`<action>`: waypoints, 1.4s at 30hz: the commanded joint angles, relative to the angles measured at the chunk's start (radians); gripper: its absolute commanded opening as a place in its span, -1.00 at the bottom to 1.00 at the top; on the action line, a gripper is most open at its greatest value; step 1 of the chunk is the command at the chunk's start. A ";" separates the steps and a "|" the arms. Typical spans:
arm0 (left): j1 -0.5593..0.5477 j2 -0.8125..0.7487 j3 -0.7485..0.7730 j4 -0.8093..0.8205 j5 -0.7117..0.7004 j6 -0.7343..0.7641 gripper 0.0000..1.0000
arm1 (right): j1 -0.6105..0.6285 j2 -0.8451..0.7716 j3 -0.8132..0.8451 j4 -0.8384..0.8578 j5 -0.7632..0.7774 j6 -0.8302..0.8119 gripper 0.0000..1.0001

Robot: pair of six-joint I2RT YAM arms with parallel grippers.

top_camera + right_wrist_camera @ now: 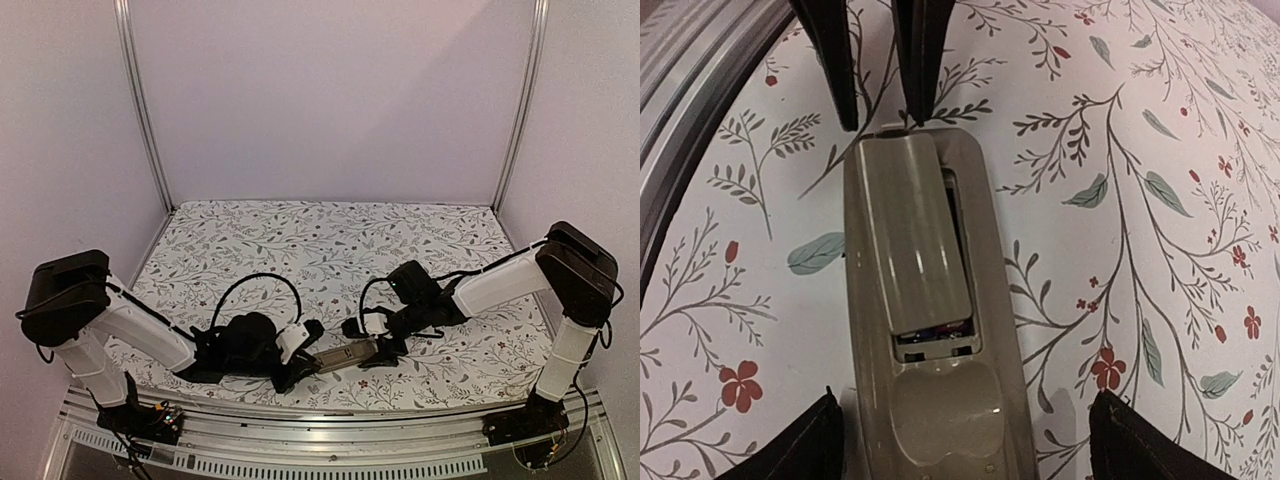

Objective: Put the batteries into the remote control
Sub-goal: Load the battery cover onto the remote control without the battery cover.

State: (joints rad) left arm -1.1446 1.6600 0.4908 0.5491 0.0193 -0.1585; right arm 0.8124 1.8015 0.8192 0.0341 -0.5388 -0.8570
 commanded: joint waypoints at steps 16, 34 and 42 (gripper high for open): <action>0.019 0.016 0.021 -0.011 -0.015 0.048 -0.63 | -0.005 0.039 0.021 -0.026 0.004 -0.046 0.53; 0.022 0.063 0.048 0.014 0.036 0.047 -0.65 | -0.005 0.037 0.031 -0.031 -0.006 -0.033 0.47; 0.021 0.086 0.062 0.029 0.064 0.048 -0.65 | -0.005 0.036 0.032 -0.027 -0.001 -0.030 0.47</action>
State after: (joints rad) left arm -1.1347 1.7092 0.5358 0.5797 0.0525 -0.1162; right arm 0.8112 1.8133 0.8333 0.0284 -0.5514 -0.8886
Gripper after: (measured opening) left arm 0.175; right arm 0.734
